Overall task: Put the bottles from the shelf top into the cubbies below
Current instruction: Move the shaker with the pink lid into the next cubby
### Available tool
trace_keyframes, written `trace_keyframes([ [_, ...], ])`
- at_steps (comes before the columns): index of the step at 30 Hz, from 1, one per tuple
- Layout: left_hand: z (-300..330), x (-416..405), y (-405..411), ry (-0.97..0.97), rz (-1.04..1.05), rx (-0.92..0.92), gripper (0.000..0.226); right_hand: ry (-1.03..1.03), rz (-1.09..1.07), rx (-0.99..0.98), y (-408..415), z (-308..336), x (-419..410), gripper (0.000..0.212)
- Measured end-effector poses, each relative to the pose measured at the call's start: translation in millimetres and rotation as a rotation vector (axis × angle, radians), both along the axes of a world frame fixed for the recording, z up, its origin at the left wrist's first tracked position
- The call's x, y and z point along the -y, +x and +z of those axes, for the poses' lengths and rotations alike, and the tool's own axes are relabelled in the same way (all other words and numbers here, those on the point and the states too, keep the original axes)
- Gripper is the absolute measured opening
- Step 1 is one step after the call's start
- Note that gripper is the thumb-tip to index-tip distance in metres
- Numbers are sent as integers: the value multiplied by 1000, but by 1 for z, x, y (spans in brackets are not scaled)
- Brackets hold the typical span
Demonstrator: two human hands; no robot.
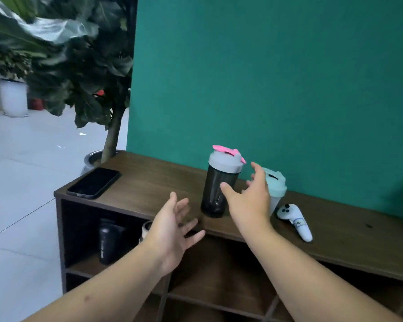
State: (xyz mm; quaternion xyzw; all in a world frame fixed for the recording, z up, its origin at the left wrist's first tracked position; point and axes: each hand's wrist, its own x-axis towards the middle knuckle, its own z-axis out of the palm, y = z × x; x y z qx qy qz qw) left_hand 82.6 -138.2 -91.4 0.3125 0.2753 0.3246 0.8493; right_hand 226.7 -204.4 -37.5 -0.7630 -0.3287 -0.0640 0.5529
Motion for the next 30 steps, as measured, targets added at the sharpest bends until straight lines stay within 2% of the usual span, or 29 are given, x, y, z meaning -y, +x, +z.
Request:
trace_keyframes([
  [3, 22, -4, 30, -10, -69, -15, 68, -56, 1, 71, 13, 18, -20, 103],
  [6, 29, -14, 54, -74, -131, -9, 69, -173, -4, 107, 26, 28, -47, 110],
  [9, 30, -23, 66, -101, -153, 6, 72, -257, -2, 108, 30, 24, -66, 103],
  [17, 18, -36, 68, -175, -126, 9, 75, -175, -23, 152, 37, 9, -79, 78],
  [21, 18, -30, 60, -164, -146, 12, 76, -166, -45, 169, 29, 7, -66, 78],
  [25, 21, 0, 41, -88, -149, -6, 65, -120, -47, 196, 11, 11, -40, 81],
  [30, 12, 47, 13, -141, -33, -2, 57, -135, -27, 214, -22, 7, 11, 83],
])
